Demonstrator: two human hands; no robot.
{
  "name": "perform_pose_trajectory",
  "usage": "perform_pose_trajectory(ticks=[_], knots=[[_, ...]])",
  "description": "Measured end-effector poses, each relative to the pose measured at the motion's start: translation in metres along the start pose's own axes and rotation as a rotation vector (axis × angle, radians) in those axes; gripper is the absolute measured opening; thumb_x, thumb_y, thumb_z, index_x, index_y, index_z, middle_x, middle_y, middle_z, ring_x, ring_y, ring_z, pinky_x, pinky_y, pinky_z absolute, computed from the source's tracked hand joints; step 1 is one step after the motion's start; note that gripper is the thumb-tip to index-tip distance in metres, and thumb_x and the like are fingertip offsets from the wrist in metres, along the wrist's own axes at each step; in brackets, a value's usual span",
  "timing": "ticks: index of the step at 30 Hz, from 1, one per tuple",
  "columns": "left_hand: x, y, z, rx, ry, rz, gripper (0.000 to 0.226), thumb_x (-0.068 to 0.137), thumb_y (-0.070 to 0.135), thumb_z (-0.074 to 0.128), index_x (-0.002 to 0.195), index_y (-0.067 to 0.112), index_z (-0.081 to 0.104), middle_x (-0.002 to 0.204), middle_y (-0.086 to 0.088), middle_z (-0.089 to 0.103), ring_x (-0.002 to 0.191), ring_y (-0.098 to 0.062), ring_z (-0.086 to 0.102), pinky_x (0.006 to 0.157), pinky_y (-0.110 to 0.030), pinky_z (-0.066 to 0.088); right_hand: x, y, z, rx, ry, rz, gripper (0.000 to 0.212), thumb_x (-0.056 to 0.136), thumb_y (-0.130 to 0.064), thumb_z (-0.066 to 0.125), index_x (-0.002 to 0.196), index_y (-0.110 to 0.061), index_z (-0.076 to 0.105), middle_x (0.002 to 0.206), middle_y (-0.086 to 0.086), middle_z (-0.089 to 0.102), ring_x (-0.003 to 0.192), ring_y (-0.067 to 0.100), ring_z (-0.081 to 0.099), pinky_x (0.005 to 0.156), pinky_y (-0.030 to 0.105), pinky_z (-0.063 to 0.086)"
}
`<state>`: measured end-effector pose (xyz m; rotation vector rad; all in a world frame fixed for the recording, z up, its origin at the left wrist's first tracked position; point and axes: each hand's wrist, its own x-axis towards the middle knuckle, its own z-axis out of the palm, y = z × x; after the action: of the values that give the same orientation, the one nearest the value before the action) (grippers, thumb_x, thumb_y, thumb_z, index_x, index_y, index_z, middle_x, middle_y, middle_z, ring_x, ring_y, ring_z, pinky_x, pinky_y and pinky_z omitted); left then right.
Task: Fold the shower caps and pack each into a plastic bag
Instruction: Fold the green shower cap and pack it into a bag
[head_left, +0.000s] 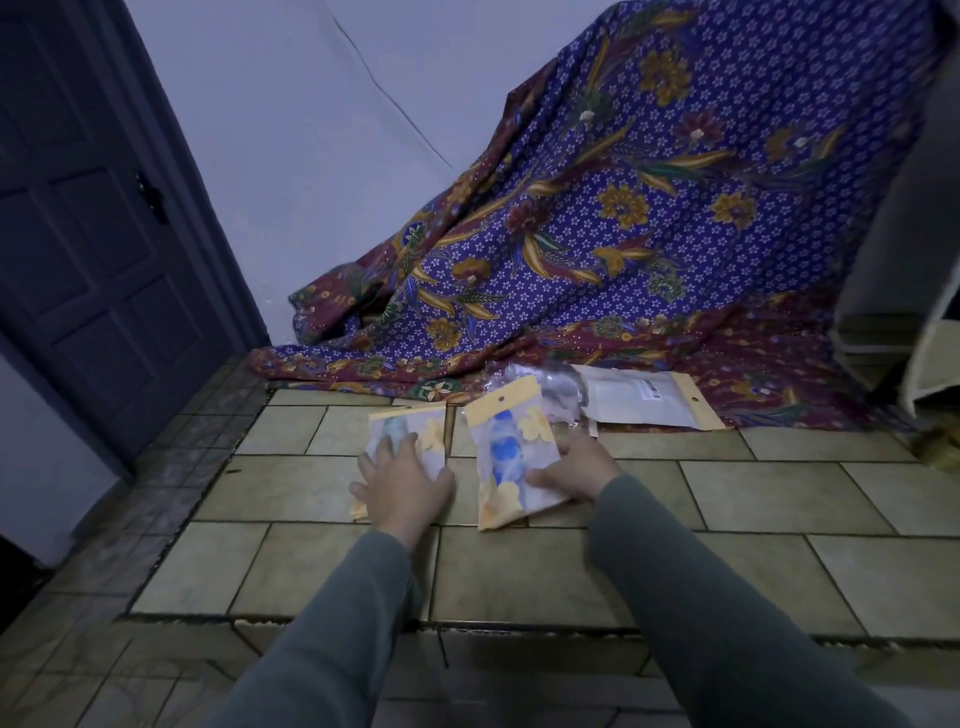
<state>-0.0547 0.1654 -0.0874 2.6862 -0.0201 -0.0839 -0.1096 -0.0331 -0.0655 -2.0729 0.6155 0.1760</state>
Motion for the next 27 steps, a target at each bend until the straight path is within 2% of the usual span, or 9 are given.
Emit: perform_pose_trajectory(ticks=[3, 7, 9, 13, 15, 18, 22, 24, 27], knots=[[0.0, -0.005, 0.001, 0.03, -0.032, -0.021, 0.073, 0.08, 0.052, 0.055, 0.143, 0.026, 0.032, 0.155, -0.004, 0.019, 0.134, -0.034, 0.028, 0.106, -0.048, 0.029, -0.005, -0.004, 0.014, -0.026, -0.037, 0.028, 0.042, 0.074, -0.027, 0.079, 0.11, -0.013, 0.063, 0.105, 0.0, 0.065, 0.092, 0.015, 0.06, 0.079, 0.027, 0.048], [0.001, -0.015, -0.007, -0.141, 0.006, -0.044, 0.07, 0.081, 0.052, 0.053, 0.143, 0.024, 0.035, 0.153, -0.003, 0.027, 0.131, -0.035, 0.035, 0.106, -0.044, 0.035, -0.003, -0.01, 0.036, 0.065, 0.039, 0.012, 0.035, 0.076, -0.019, 0.077, 0.107, -0.01, 0.064, 0.099, 0.001, 0.063, 0.087, 0.016, 0.057, 0.073, 0.024, 0.044], [-0.003, -0.02, -0.012, -0.189, 0.024, -0.035, 0.068, 0.082, 0.053, 0.053, 0.142, 0.025, 0.038, 0.153, -0.001, 0.028, 0.132, -0.032, 0.035, 0.105, -0.041, 0.035, -0.001, -0.014, 0.052, 0.098, 0.044, 0.032, 0.038, 0.074, -0.022, 0.078, 0.106, -0.009, 0.062, 0.1, 0.001, 0.062, 0.089, 0.017, 0.057, 0.072, 0.024, 0.043], [-0.011, -0.033, -0.011, -0.088, 0.073, 0.072, 0.062, 0.08, 0.058, 0.054, 0.133, 0.027, 0.049, 0.15, -0.002, 0.033, 0.129, -0.029, 0.04, 0.101, -0.036, 0.038, 0.006, -0.022, 0.082, 0.08, 0.055, 0.023, 0.041, 0.07, -0.028, 0.08, 0.102, -0.008, 0.066, 0.103, 0.006, 0.067, 0.089, 0.019, 0.062, 0.069, 0.023, 0.044], [-0.011, -0.04, -0.008, -0.036, 0.069, 0.096, 0.064, 0.079, 0.06, 0.053, 0.133, 0.028, 0.048, 0.151, -0.002, 0.033, 0.128, -0.03, 0.04, 0.102, -0.037, 0.039, 0.009, -0.026, 0.09, 0.056, 0.066, 0.02, 0.045, 0.069, -0.031, 0.079, 0.105, -0.008, 0.065, 0.107, 0.007, 0.065, 0.095, 0.021, 0.062, 0.071, 0.024, 0.045], [-0.007, -0.045, -0.009, 0.027, 0.065, 0.092, 0.067, 0.08, 0.064, 0.048, 0.137, 0.029, 0.045, 0.152, -0.002, 0.03, 0.129, -0.029, 0.038, 0.103, -0.039, 0.037, 0.011, -0.033, 0.09, 0.003, 0.074, 0.031, 0.05, 0.07, -0.035, 0.078, 0.109, -0.008, 0.062, 0.112, 0.009, 0.063, 0.103, 0.024, 0.06, 0.075, 0.024, 0.045], [-0.005, -0.042, -0.012, 0.089, 0.072, 0.105, 0.068, 0.081, 0.069, 0.043, 0.138, 0.03, 0.043, 0.153, -0.003, 0.027, 0.132, -0.029, 0.033, 0.105, -0.043, 0.032, 0.008, -0.033, 0.081, -0.05, 0.047, 0.012, 0.053, 0.073, -0.044, 0.074, 0.11, -0.009, 0.061, 0.111, 0.007, 0.064, 0.1, 0.022, 0.06, 0.071, 0.025, 0.042], [-0.006, -0.036, -0.013, 0.081, 0.089, 0.116, 0.065, 0.083, 0.066, 0.043, 0.136, 0.029, 0.044, 0.155, -0.003, 0.025, 0.135, -0.029, 0.03, 0.106, -0.045, 0.029, 0.004, -0.031, 0.072, -0.066, 0.088, -0.04, 0.053, 0.076, -0.049, 0.07, 0.109, -0.008, 0.061, 0.107, 0.006, 0.064, 0.096, 0.021, 0.06, 0.072, 0.025, 0.042], [-0.005, -0.016, -0.012, -0.005, 0.133, 0.214, 0.052, 0.086, 0.053, 0.049, 0.13, 0.026, 0.051, 0.151, -0.003, 0.032, 0.135, -0.026, 0.031, 0.108, -0.043, 0.03, -0.004, -0.026, 0.048, -0.008, 0.216, -0.129, 0.043, 0.083, -0.043, 0.066, 0.113, -0.012, 0.061, 0.103, 0.003, 0.066, 0.094, 0.017, 0.06, 0.079, 0.024, 0.043]])
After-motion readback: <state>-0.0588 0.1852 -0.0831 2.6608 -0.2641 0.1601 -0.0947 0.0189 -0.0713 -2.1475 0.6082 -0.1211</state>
